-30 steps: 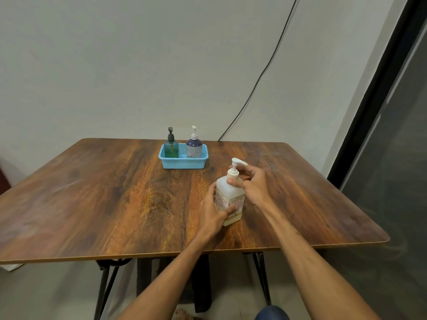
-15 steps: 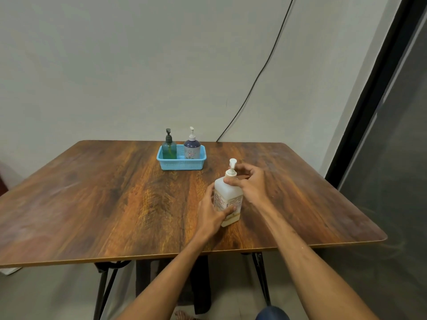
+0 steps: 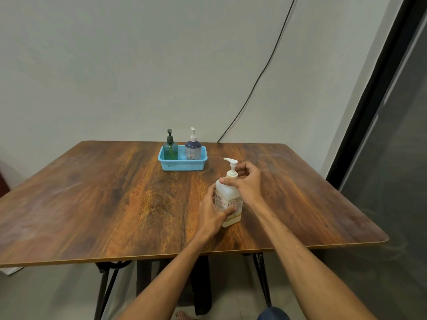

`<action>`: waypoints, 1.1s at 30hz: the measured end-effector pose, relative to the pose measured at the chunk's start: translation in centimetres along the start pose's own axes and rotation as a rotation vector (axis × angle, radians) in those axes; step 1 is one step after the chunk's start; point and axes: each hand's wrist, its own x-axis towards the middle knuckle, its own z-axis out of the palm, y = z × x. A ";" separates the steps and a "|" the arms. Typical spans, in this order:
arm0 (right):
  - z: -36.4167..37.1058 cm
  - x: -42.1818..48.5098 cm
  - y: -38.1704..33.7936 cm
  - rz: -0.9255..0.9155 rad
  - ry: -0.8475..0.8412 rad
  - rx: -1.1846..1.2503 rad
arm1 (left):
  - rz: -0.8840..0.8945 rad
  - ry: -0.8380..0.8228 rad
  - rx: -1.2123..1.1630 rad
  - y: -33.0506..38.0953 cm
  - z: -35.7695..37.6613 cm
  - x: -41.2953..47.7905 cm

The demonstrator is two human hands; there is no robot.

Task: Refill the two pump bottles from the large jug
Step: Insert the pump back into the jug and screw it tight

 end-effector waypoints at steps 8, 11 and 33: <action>-1.0 -0.1 0.2 0.040 -0.039 0.026 | -0.001 0.005 0.008 -0.1 0.1 0.1; -0.6 -0.3 -0.3 0.017 0.027 -0.023 | -0.011 0.002 -0.003 -0.2 0.2 0.2; -1.2 -0.5 -0.3 0.002 -0.080 -0.009 | -0.029 -0.080 -0.024 -0.2 -0.6 0.5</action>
